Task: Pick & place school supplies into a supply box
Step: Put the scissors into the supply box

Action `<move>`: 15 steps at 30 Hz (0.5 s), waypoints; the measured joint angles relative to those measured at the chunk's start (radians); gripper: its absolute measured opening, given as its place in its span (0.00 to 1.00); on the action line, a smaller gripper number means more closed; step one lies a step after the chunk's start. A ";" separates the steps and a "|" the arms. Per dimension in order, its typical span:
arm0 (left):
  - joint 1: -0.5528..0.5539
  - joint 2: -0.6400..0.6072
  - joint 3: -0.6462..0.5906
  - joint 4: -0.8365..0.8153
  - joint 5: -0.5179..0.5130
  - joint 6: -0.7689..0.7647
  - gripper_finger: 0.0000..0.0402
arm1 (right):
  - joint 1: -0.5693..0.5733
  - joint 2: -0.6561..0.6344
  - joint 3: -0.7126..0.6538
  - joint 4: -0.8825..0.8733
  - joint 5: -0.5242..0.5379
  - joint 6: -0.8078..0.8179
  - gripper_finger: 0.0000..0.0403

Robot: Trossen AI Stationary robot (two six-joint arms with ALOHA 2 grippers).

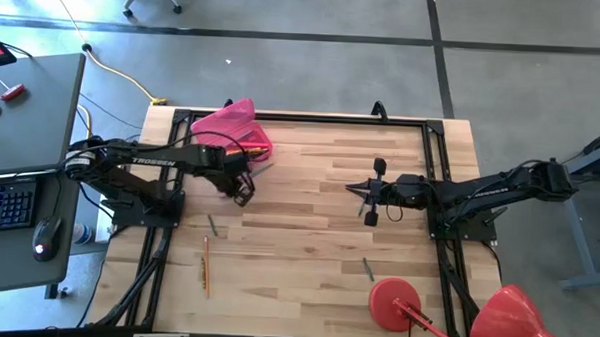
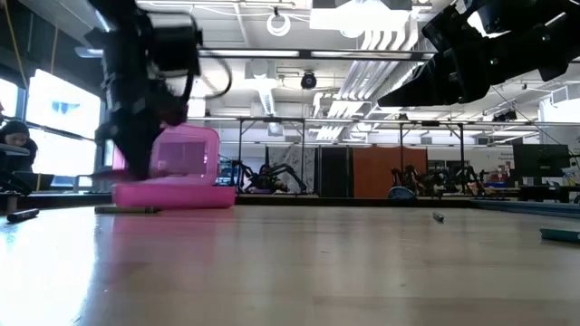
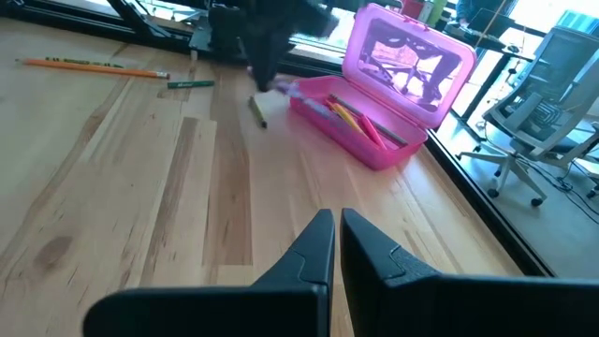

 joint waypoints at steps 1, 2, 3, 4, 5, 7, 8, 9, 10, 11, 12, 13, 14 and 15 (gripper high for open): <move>-0.004 0.000 0.035 -0.013 -0.038 0.016 0.06 | 0.000 0.000 0.000 0.000 0.000 0.000 0.00; -0.001 0.000 0.066 -0.027 -0.072 0.021 0.06 | 0.000 0.000 0.000 0.000 0.000 0.000 0.00; 0.008 0.000 0.094 -0.038 -0.108 0.021 0.06 | 0.000 0.000 0.000 0.000 0.000 0.000 0.00; 0.024 0.000 0.119 -0.049 -0.135 0.021 0.08 | 0.000 0.000 0.000 0.000 0.000 0.000 0.00; 0.044 0.000 0.140 -0.058 -0.151 0.021 0.09 | 0.000 0.000 0.000 0.000 0.000 0.000 0.00; 0.098 0.000 0.163 -0.072 -0.165 0.022 0.11 | 0.000 0.000 0.000 0.000 0.000 0.002 0.00; 0.129 0.000 0.165 -0.076 -0.156 0.028 0.11 | 0.000 0.000 0.000 0.000 0.000 0.003 0.00; 0.165 0.000 0.164 -0.079 -0.133 0.041 0.11 | 0.000 0.000 0.000 0.000 0.000 0.003 0.00; 0.204 0.005 0.162 -0.080 -0.105 0.059 0.11 | 0.000 0.000 0.000 0.000 0.000 0.003 0.00; 0.239 0.015 0.156 -0.072 -0.083 0.073 0.10 | 0.000 0.000 0.000 0.000 0.000 0.003 0.00; 0.269 0.027 0.145 -0.066 -0.065 0.076 0.10 | 0.000 0.000 0.000 0.000 0.000 0.003 0.00; 0.297 0.044 0.133 -0.070 -0.056 0.076 0.09 | 0.000 0.000 0.000 0.000 0.000 0.003 0.00; 0.321 0.065 0.124 -0.074 -0.055 0.078 0.09 | 0.000 0.000 0.000 0.000 -0.001 0.003 0.00; 0.341 0.085 0.119 -0.062 -0.056 0.091 0.10 | 0.000 0.000 0.001 0.000 -0.003 0.003 0.00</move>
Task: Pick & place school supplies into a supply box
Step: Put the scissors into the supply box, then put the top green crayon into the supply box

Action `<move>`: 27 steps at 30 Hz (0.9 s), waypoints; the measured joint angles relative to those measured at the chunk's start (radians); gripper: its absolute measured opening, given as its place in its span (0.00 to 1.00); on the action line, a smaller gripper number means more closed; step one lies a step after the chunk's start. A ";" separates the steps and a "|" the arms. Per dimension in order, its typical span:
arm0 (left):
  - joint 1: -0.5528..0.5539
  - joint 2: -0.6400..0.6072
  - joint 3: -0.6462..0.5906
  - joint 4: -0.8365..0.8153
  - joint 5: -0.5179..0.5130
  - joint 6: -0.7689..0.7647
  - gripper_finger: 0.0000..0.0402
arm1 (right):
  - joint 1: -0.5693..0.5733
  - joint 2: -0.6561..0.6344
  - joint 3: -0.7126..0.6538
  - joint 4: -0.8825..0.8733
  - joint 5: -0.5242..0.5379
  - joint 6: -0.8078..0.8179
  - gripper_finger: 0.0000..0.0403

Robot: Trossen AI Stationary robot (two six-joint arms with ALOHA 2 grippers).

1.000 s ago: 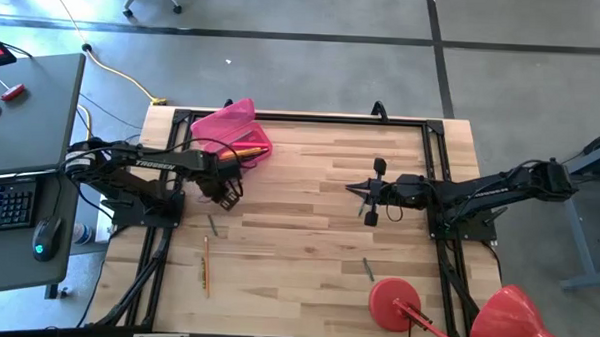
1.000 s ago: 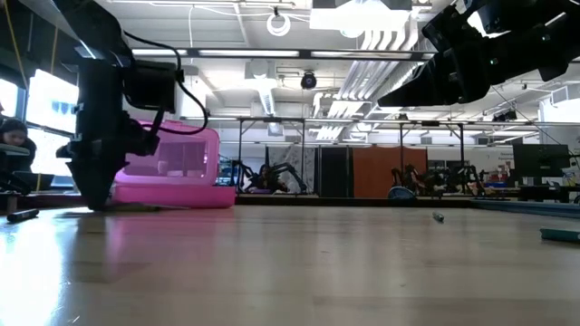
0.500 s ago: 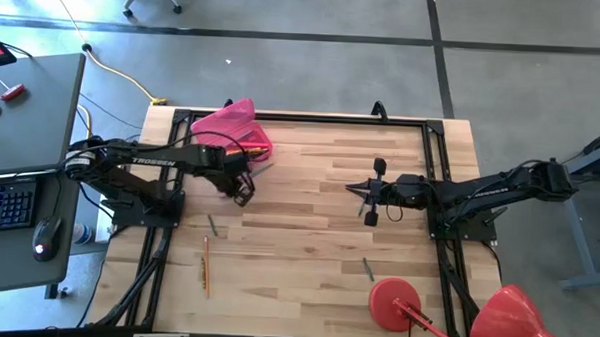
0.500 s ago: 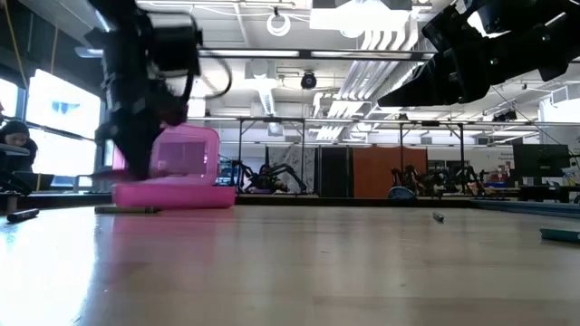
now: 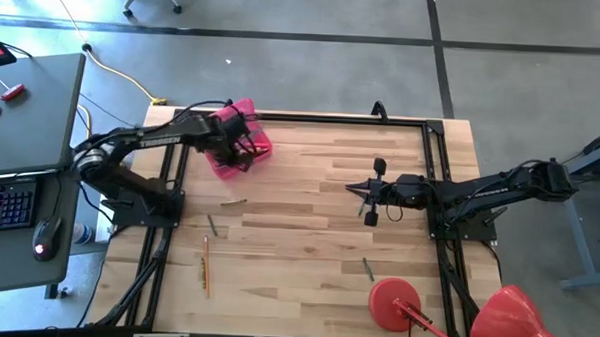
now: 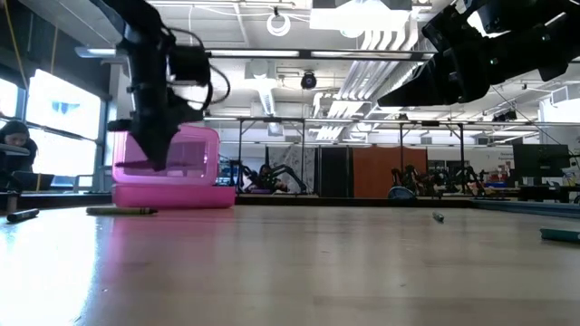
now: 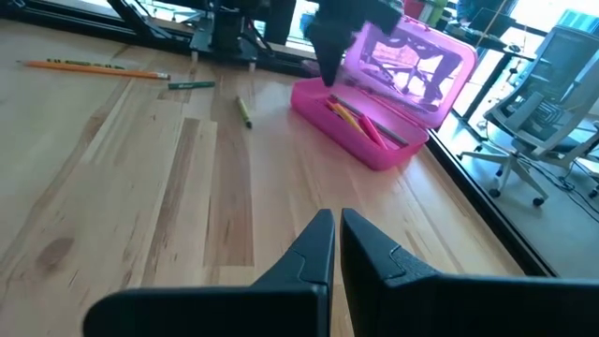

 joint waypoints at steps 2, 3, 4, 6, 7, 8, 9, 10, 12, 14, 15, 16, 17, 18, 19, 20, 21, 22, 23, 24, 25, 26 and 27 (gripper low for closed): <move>0.033 0.039 -0.002 0.037 -0.002 0.044 0.12 | 0.000 0.000 0.000 0.000 0.000 0.000 0.00; 0.046 0.058 -0.003 0.051 -0.003 0.063 0.14 | 0.000 0.000 0.000 0.000 0.001 -0.001 0.00; 0.056 0.077 -0.004 0.068 -0.002 0.071 0.16 | 0.000 0.000 0.000 0.000 0.004 -0.001 0.00; 0.068 0.111 -0.004 0.108 0.004 0.084 0.22 | 0.000 0.000 0.000 0.000 0.004 -0.001 0.00; 0.072 0.126 -0.003 0.124 0.018 0.091 0.24 | 0.000 0.000 0.000 0.000 0.004 -0.001 0.00; 0.071 0.139 -0.003 0.127 0.027 0.092 0.27 | 0.000 0.000 0.000 0.000 0.004 -0.001 0.00; 0.071 0.150 -0.003 0.126 0.032 0.091 0.29 | 0.000 0.000 0.000 0.000 0.004 -0.001 0.00; 0.070 0.162 -0.004 0.126 0.037 0.088 0.31 | 0.000 0.000 0.000 0.000 0.004 -0.001 0.00; 0.070 0.178 -0.004 0.124 0.046 0.086 0.34 | 0.000 0.000 0.000 0.000 0.004 -0.002 0.00; 0.070 0.182 -0.004 0.123 0.066 0.087 0.37 | 0.000 0.000 0.000 0.000 0.004 -0.003 0.00; 0.071 0.182 -0.004 0.125 0.079 0.087 0.37 | 0.000 0.000 0.000 0.000 0.004 -0.003 0.00; 0.070 0.182 -0.004 0.124 0.092 0.086 0.38 | 0.000 0.000 0.000 0.000 0.004 -0.003 0.00; 0.070 0.180 -0.004 0.123 0.107 0.086 0.38 | 0.000 0.000 0.000 0.000 0.004 -0.004 0.00; 0.070 0.175 -0.004 0.120 0.127 0.086 0.38 | 0.000 0.000 0.000 0.000 0.004 -0.004 0.00; 0.070 0.168 -0.004 0.114 0.145 0.081 0.37 | 0.000 0.000 0.000 0.000 0.004 -0.004 0.00; 0.070 0.164 -0.003 0.103 0.166 0.069 0.37 | 0.000 0.000 0.000 0.000 0.004 -0.003 0.00; 0.070 0.161 -0.003 0.084 0.189 0.057 0.36 | 0.000 0.000 0.000 -0.001 0.004 -0.003 0.00; 0.070 0.158 -0.003 0.058 0.209 0.052 0.35 | 0.000 0.000 0.000 -0.001 0.004 -0.003 0.00; 0.070 0.155 -0.002 0.029 0.224 0.049 0.34 | 0.000 0.000 0.000 -0.001 0.004 -0.004 0.00; 0.070 0.152 0.003 -0.005 0.233 0.049 0.34 | 0.000 0.000 0.000 -0.001 0.004 -0.004 0.00; 0.070 0.151 0.012 -0.038 0.234 0.051 0.33 | 0.000 0.000 0.000 -0.001 0.004 -0.004 0.00; 0.070 0.151 0.022 -0.068 0.232 0.056 0.32 | 0.000 0.000 0.000 -0.001 0.004 -0.008 0.00; 0.070 0.151 0.032 -0.093 0.224 0.057 0.31 | 0.000 0.000 0.000 -0.001 0.004 -0.010 0.00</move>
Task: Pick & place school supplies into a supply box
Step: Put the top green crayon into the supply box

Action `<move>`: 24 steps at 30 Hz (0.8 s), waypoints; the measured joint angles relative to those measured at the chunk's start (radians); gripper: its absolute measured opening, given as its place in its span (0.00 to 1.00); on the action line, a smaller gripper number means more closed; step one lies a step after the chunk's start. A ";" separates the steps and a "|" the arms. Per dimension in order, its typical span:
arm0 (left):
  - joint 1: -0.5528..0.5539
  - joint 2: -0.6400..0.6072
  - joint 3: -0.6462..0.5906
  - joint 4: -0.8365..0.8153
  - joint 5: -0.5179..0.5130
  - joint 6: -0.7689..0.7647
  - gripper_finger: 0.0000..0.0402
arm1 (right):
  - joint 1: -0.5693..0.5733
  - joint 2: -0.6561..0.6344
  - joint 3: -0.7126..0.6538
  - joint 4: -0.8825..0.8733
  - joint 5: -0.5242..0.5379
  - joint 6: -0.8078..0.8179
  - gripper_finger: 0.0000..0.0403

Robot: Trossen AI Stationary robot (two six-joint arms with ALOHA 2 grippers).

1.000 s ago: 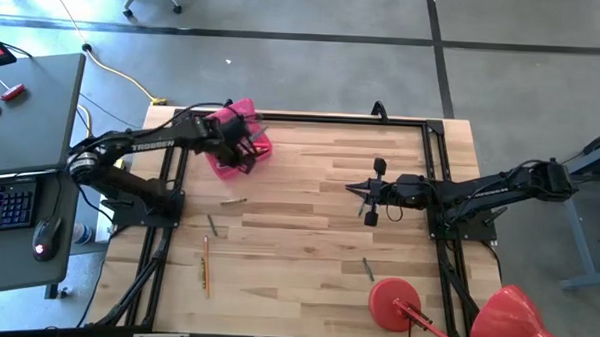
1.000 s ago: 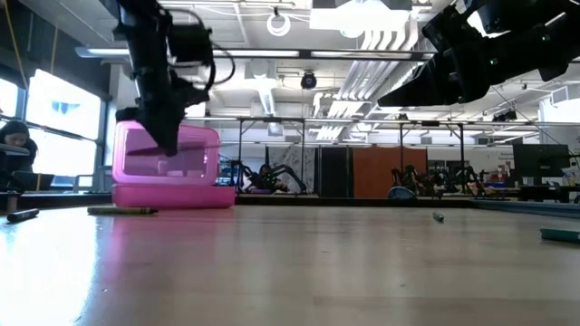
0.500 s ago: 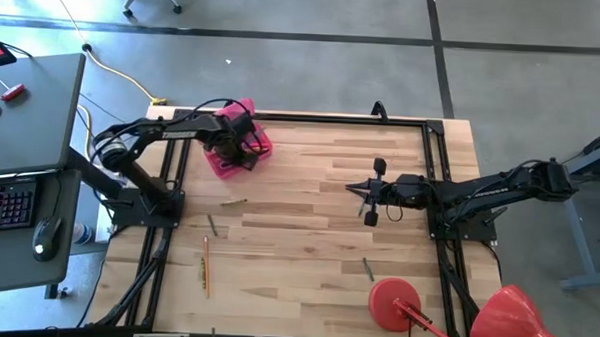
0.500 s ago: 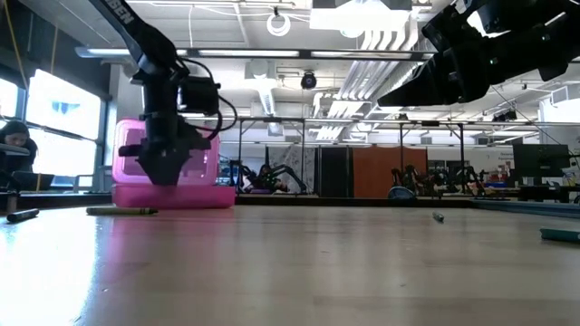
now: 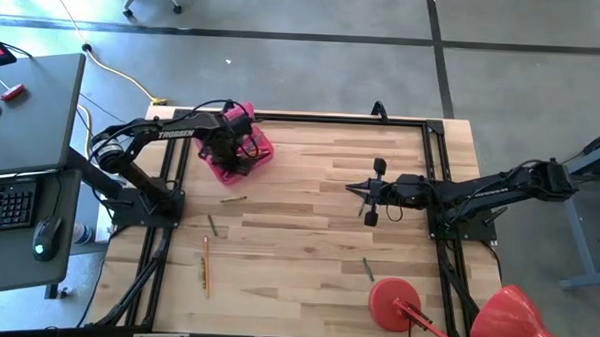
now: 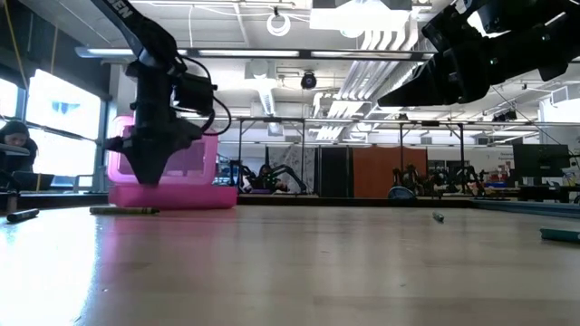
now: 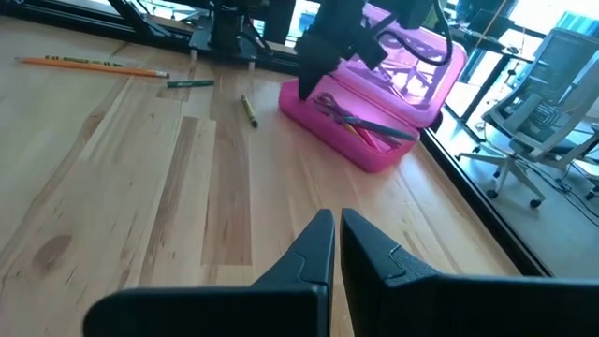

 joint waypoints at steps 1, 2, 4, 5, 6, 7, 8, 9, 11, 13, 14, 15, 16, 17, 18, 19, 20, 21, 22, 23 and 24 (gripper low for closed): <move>0.000 0.000 0.012 -0.022 -0.012 0.001 0.30 | 0.000 0.000 0.000 0.000 0.000 -0.002 0.00; 0.000 0.000 0.027 -0.037 -0.024 0.004 0.29 | 0.000 0.000 0.000 0.000 0.000 -0.002 0.00; 0.000 0.000 0.063 -0.058 -0.036 0.026 0.28 | 0.000 0.000 0.000 0.000 0.000 -0.002 0.00; 0.000 0.000 0.085 -0.068 -0.038 0.040 0.28 | 0.000 0.000 0.000 0.000 0.000 -0.002 0.00; 0.000 0.000 0.110 -0.082 -0.039 0.054 0.28 | 0.000 0.000 0.000 0.000 0.000 -0.002 0.00; -0.005 -0.002 0.138 -0.099 -0.037 0.070 0.28 | 0.000 0.000 0.000 0.000 0.000 -0.002 0.00; -0.013 -0.004 0.166 -0.118 -0.033 0.084 0.28 | 0.000 0.000 0.000 0.000 0.000 0.000 0.00; -0.024 -0.005 0.199 -0.143 -0.031 0.098 0.28 | 0.000 0.000 0.000 0.000 0.000 0.004 0.00; -0.056 -0.005 0.263 -0.215 -0.032 0.118 0.27 | 0.000 0.000 0.000 -0.001 0.000 0.005 0.00; -0.101 -0.008 0.323 -0.306 -0.059 0.144 0.27 | 0.000 0.000 0.000 -0.011 0.000 0.007 0.00; -0.127 -0.012 0.346 -0.345 -0.075 0.154 0.26 | 0.000 0.000 0.000 -0.018 0.000 0.007 0.00; -0.157 -0.016 0.364 -0.383 -0.091 0.158 0.26 | 0.000 0.000 0.000 -0.028 0.000 0.007 0.00; -0.190 -0.023 0.375 -0.417 -0.106 0.154 0.25 | 0.000 0.000 0.000 -0.040 0.000 0.009 0.00; -0.224 -0.034 0.380 -0.444 -0.121 0.136 0.25 | 0.000 0.000 0.000 -0.048 0.000 0.014 0.00; -0.261 -0.046 0.380 -0.469 -0.131 0.111 0.24 | 0.000 0.000 0.000 -0.059 0.000 0.024 0.00; -0.299 -0.059 0.379 -0.495 -0.142 0.076 0.24 | 0.000 0.000 0.000 -0.068 0.000 0.033 0.00; -0.337 -0.073 0.374 -0.518 -0.156 0.031 0.24 | 0.000 0.000 0.000 -0.074 0.000 0.034 0.00; -0.376 -0.087 0.368 -0.539 -0.167 -0.025 0.23 | 0.000 0.000 0.000 -0.075 0.000 0.034 0.00; -0.418 -0.102 0.359 -0.558 -0.184 -0.097 0.23 | 0.000 0.000 0.000 -0.074 0.000 0.034 0.00; -0.461 -0.116 0.349 -0.569 -0.202 -0.179 0.23 | 0.000 0.000 0.000 -0.068 0.000 0.034 0.00; -0.505 -0.130 0.337 -0.572 -0.215 -0.263 0.23 | 0.004 0.000 0.000 -0.059 0.000 0.036 0.00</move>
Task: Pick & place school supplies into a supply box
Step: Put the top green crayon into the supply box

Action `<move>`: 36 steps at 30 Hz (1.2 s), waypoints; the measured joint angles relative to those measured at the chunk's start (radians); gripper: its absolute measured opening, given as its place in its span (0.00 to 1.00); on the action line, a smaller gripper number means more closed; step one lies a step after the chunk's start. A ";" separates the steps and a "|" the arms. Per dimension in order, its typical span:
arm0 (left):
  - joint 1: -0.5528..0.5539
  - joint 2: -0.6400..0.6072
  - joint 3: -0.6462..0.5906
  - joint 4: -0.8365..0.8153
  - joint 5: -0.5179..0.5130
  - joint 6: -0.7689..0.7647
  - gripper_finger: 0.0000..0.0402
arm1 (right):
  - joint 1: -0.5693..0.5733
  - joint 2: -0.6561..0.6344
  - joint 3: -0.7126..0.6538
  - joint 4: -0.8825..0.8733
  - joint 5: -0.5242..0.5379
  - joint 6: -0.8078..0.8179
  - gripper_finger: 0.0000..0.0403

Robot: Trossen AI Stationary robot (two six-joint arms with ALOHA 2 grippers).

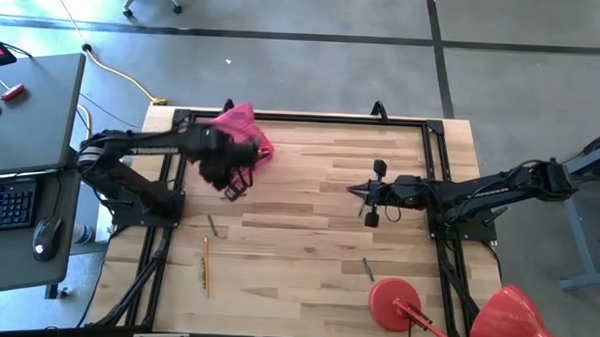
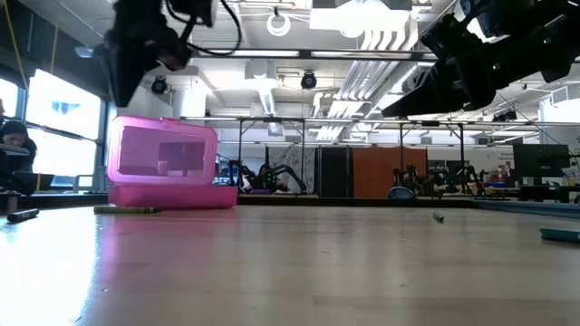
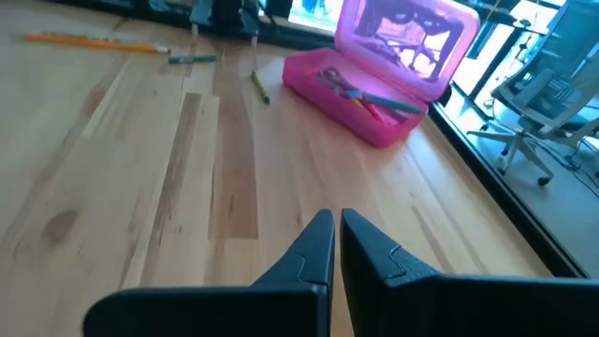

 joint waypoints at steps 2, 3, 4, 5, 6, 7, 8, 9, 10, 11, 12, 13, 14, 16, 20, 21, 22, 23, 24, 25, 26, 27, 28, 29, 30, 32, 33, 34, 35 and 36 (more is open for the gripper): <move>-0.097 -0.028 -0.030 0.012 -0.010 -0.125 0.23 | 0.013 0.000 0.000 0.016 0.001 0.006 0.00; -0.150 -0.037 -0.044 0.018 -0.010 -0.195 0.23 | 0.021 0.000 0.000 0.017 0.001 0.007 0.00; -0.203 -0.041 -0.059 0.024 -0.007 -0.273 0.23 | 0.029 0.000 0.000 0.017 0.001 0.006 0.00; -0.256 -0.043 -0.073 0.034 -0.006 -0.362 0.23 | 0.035 0.000 0.000 0.016 0.001 0.001 0.00; -0.309 -0.044 -0.084 0.051 -0.005 -0.457 0.23 | 0.041 0.000 0.000 0.017 0.004 -0.002 0.00; -0.358 -0.046 -0.094 0.067 -0.002 -0.554 0.23 | 0.045 0.000 0.000 0.017 0.009 -0.005 0.00; -0.406 -0.047 -0.105 0.082 0.011 -0.649 0.23 | 0.048 0.000 0.000 0.017 0.017 -0.005 0.00; -0.451 -0.047 -0.118 0.101 0.032 -0.743 0.23 | 0.050 0.000 0.000 0.017 0.024 -0.005 0.00; -0.492 -0.047 -0.130 0.129 0.064 -0.835 0.23 | 0.049 0.000 0.000 0.017 0.031 -0.005 0.00; -0.532 -0.047 -0.145 0.167 0.109 -0.918 0.22 | 0.049 0.000 0.000 0.016 0.036 -0.005 0.00; -0.569 -0.047 -0.163 0.207 0.153 -0.997 0.22 | 0.049 0.000 0.000 0.017 0.041 -0.004 0.00; -0.604 -0.047 -0.185 0.245 0.193 -1.079 0.21 | 0.049 0.000 0.000 0.017 0.046 -0.004 0.00; -0.640 -0.047 -0.211 0.279 0.230 -1.157 0.21 | 0.049 0.000 0.000 0.016 0.047 -0.004 0.00; -0.697 -0.046 -0.257 0.321 0.316 -1.281 0.19 | 0.049 0.000 0.000 0.016 0.046 -0.004 0.00; -0.734 -0.047 -0.350 0.337 0.427 -1.341 0.17 | 0.049 0.000 0.000 0.016 0.046 -0.004 0.00; -0.733 -0.050 -0.371 0.356 0.421 -1.335 0.17 | 0.049 0.000 0.000 0.016 0.046 -0.004 0.00; -0.733 -0.056 -0.392 0.391 0.409 -1.328 0.17 | 0.049 0.000 0.000 0.016 0.046 -0.004 0.00; -0.733 -0.067 -0.412 0.439 0.394 -1.324 0.17 | 0.049 0.000 0.000 0.017 0.047 -0.004 0.00; -0.733 -0.078 -0.432 0.488 0.376 -1.321 0.17 | 0.049 0.000 -0.001 0.020 0.047 -0.004 0.00; -0.733 -0.087 -0.451 0.534 0.355 -1.305 0.17 | 0.049 0.000 -0.001 0.027 0.047 -0.004 0.00; -0.733 -0.091 -0.469 0.577 0.337 -1.285 0.17 | 0.049 0.000 -0.001 0.035 0.048 -0.004 0.00; -0.733 -0.093 -0.489 0.620 0.322 -1.268 0.17 | 0.049 0.000 -0.001 0.044 0.048 -0.004 0.00; -0.733 -0.097 -0.507 0.648 0.309 -1.253 0.17 | 0.049 0.000 -0.001 0.054 0.047 -0.004 0.00; -0.733 -0.102 -0.520 0.651 0.292 -1.238 0.17 | 0.049 0.000 -0.001 0.063 0.047 -0.004 0.00; -0.733 -0.107 -0.530 0.642 0.270 -1.222 0.17 | 0.049 0.000 -0.001 0.067 0.046 -0.004 0.00; -0.733 -0.111 -0.545 0.620 0.208 -1.205 0.17 | 0.049 0.000 -0.001 0.069 0.044 -0.007 0.00; -0.733 -0.114 -0.553 0.603 0.171 -1.211 0.17 | 0.049 0.000 -0.001 0.069 0.044 -0.009 0.00; -0.733 -0.117 -0.560 0.593 0.142 -1.225 0.17 | 0.049 0.000 -0.001 0.069 0.044 -0.009 0.00; -0.733 -0.117 -0.566 0.594 0.120 -1.244 0.17 | 0.049 0.000 -0.001 0.070 0.044 -0.009 0.00; -0.733 -0.116 -0.573 0.600 0.103 -1.262 0.17 | 0.049 0.000 -0.001 0.075 0.043 -0.012 0.00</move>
